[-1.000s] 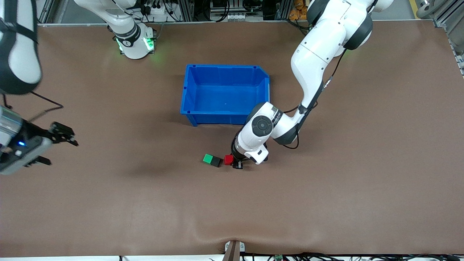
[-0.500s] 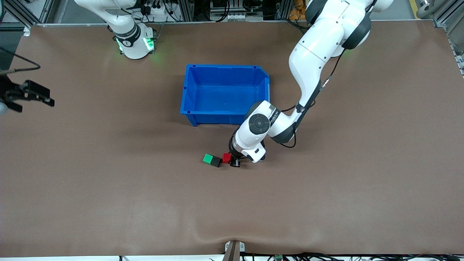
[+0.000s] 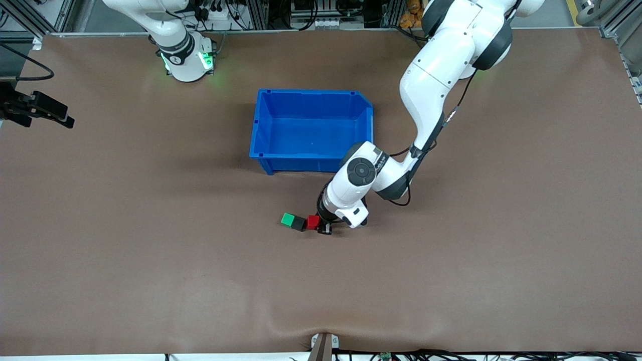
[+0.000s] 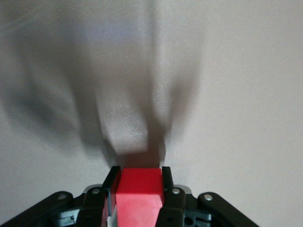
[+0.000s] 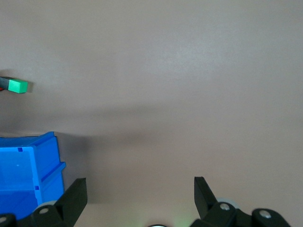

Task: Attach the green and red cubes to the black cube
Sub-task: 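Press the red cube against the black cube with the left gripper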

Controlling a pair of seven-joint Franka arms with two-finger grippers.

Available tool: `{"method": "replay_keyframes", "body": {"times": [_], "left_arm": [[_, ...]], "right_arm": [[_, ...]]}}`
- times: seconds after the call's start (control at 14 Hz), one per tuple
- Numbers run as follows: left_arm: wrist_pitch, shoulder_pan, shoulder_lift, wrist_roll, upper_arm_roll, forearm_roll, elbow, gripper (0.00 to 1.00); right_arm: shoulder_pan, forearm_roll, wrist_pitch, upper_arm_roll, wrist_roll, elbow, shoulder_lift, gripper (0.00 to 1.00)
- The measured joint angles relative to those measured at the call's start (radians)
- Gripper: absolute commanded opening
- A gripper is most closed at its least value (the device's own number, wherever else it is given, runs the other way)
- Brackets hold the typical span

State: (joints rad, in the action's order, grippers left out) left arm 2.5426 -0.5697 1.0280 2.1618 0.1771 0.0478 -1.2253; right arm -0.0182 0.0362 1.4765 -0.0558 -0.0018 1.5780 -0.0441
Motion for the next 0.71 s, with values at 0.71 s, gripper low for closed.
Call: {"method": "replay_keyframes", "body": {"times": [0.71], "left_arm": [[0.009,-0.005,0.013,-0.021,-0.005,0.000,0.019,0.00]], "right_arm": [[0.020,0.001,-0.055,0.021,0.002,-0.003,-0.011,1.00]]}}
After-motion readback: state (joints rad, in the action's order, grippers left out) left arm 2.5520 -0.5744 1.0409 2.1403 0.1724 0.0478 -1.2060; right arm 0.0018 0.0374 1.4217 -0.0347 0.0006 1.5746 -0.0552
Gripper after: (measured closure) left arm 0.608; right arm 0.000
